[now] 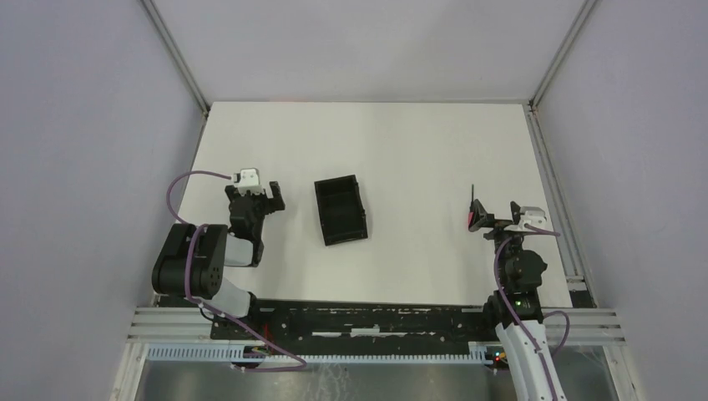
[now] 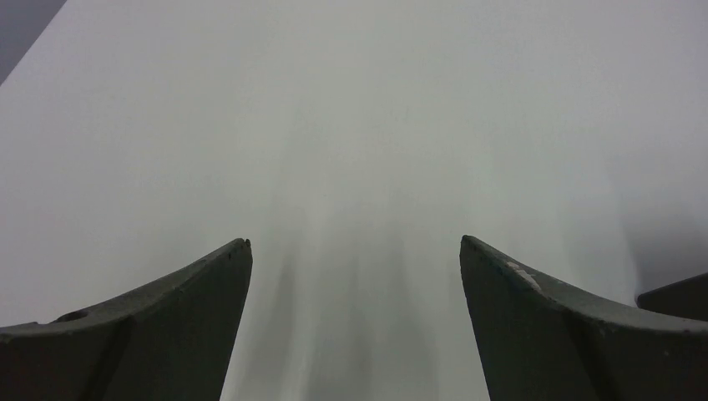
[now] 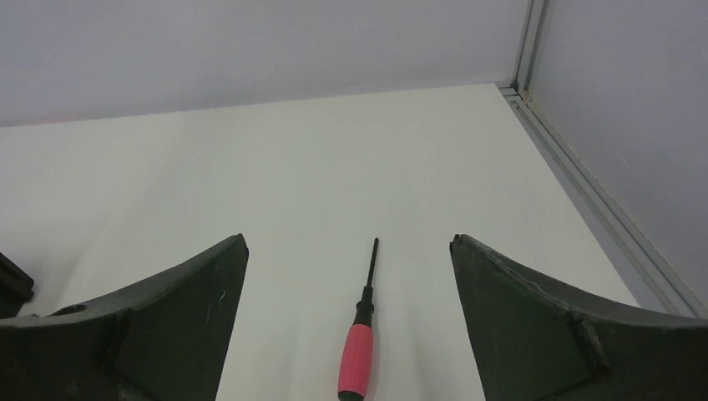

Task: Put the screwdriver in the bin

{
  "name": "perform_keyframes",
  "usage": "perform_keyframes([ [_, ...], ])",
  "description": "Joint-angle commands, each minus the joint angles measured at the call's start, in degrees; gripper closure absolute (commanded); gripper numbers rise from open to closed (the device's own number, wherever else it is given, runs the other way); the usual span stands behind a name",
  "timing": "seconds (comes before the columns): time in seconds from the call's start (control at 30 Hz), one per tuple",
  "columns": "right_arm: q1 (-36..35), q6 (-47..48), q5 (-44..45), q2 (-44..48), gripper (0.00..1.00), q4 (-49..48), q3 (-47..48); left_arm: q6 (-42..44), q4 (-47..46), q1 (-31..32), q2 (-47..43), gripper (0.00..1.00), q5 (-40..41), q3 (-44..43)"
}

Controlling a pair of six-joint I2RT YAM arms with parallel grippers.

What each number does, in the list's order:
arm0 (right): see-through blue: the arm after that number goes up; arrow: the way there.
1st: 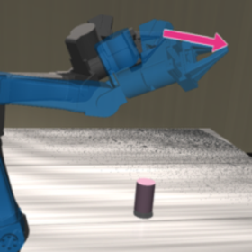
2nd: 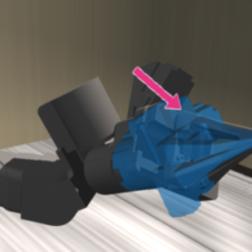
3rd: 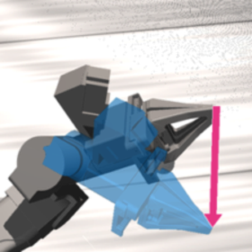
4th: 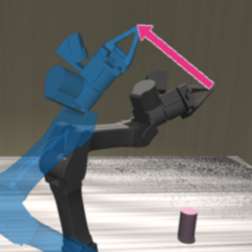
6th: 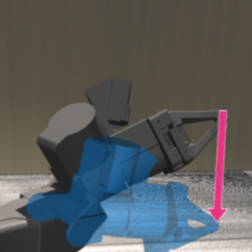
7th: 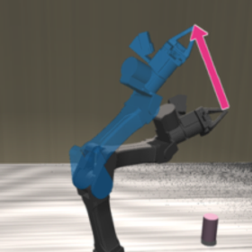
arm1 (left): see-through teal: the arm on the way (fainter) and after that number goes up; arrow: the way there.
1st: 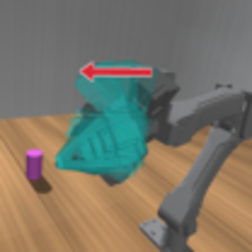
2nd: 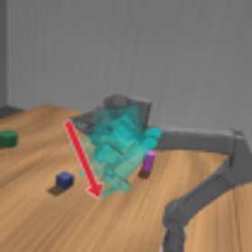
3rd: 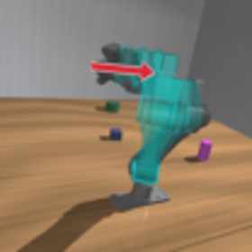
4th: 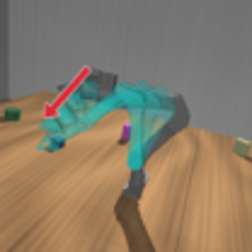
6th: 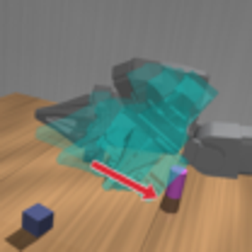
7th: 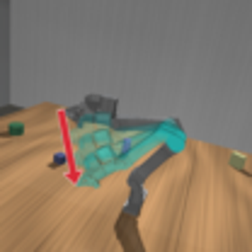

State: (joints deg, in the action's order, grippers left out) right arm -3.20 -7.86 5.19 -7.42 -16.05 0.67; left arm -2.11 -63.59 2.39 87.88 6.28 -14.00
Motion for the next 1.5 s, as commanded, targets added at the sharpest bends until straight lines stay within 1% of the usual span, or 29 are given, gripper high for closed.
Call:
perform_keyframes([
  [0.0, 0.23, -1.80, 2.47, -1.85, 0.02, -1.91, -6.19, 0.97, -3.10, 0.15, 0.09, 0.00, 0.11, -0.33],
  [0.07, 0.29, -1.74, 2.72, -3.86, 0.02, -1.73, -3.43, 0.97, -3.03, 0.15, 0.02, 0.00, 0.13, -0.33],
  [0.17, 0.32, -0.44, 0.93, -9.05, 0.02, -0.39, 4.13, 0.92, -3.03, 0.17, 0.07, 0.00, 0.14, -0.33],
  [0.27, 0.25, 4.20, -6.66, -17.53, 0.02, 2.50, 14.55, 0.92, -3.03, 0.16, 0.01, 0.00, 0.14, -0.33],
  [0.3, 0.29, 4.66, -7.38, -20.96, 0.02, 5.27, 19.10, 0.92, -3.03, 0.18, 0.04, 0.00, 0.10, -0.33],
  [0.4, 0.30, 5.62, -5.80, -31.48, 0.02, 15.35, 33.09, 0.91, -3.03, 0.24, 0.03, 0.00, 0.12, -0.33],
  [0.47, 0.28, 6.22, -4.08, -39.01, 0.03, 24.66, 43.67, 0.95, -3.03, 0.16, 0.05, 0.00, 0.13, -0.33],
  [0.53, 0.30, 7.40, -4.78, -47.49, 0.02, 33.93, 54.20, 0.96, -3.04, 0.20, 0.04, 0.00, 0.13, -0.33],
  [0.6, 0.23, 10.90, -5.05, -56.43, 0.02, 42.40, 61.90, 0.96, -3.03, 0.16, 0.02, 0.00, 0.17, -0.33],
  [0.67, 0.29, 11.20, -3.79, -65.63, 0.03, 50.44, 67.83, 0.95, -3.03, 0.16, 0.04, 0.00, 0.18, -0.33],
  [0.73, 0.37, 10.95, -2.59, -72.94, 0.08, 54.02, 69.42, 0.97, -3.03, 0.17, 0.03, 0.00, 0.14, -0.33],
  [0.8, 0.43, 10.49, -3.89, -77.12, 0.11, 53.41, 67.29, 0.95, -3.03, 0.17, 0.03, 0.00, 0.11, -0.33],
  [0.93, 0.74, 9.47, -5.03, -82.58, 0.19, 50.61, 61.85, 0.92, -3.03, 0.22, 0.02, 0.00, 0.14, -0.33],
  [1.03, 0.89, 9.69, -5.02, -85.16, 0.22, 47.54, 57.96, 0.95, -3.03, 0.21, 0.02, 0.00, 0.12, -0.33],
  [1.07, 0.95, 9.83, -6.35, -86.17, 0.25, 46.81, 56.80, 0.96, -3.03, 0.16, 0.04, 0.00, 0.11, -0.33],
  [1.13, 1.24, 9.88, -5.78, -88.10, 0.30, 45.59, 55.30, 0.92, -3.03, 0.14, 0.02, 0.00, 0.16, -0.33],
  [1.23, 1.85, 9.72, -5.57, -90.46, 0.43, 43.96, 53.75, 0.94, -3.05, 0.18, 0.06, 0.00, 0.09, -0.33],
  [1.27, 2.11, 9.64, -5.54, -91.18, 0.49, 43.80, 53.83, 0.96, -3.03, 0.16, 0.02, 0.00, 0.15, -0.33],
  [1.33, 2.36, 9.81, -4.20, -92.51, 0.66, 44.84, 55.45, 0.95, -3.03, 0.16, 0.06, 0.00, 0.14, -0.33],
  [1.37, 2.36, 10.00, -4.03, -92.91, 0.78, 45.98, 56.98, 0.96, -3.03, 0.10, 0.04, 0.00, 0.13, -0.33],
  [1.43, 2.31, 10.23, -4.24, -93.16, 1.00, 49.21, 60.74, 0.97, -3.03, 0.23, 0.02, 0.00, 0.13, -0.33],
  [1.47, 2.37, 10.16, -4.48, -92.92, 1.00, 50.92, 62.47, 0.97, -3.03, 0.16, 0.05, 0.00, 0.09, -0.33],
])
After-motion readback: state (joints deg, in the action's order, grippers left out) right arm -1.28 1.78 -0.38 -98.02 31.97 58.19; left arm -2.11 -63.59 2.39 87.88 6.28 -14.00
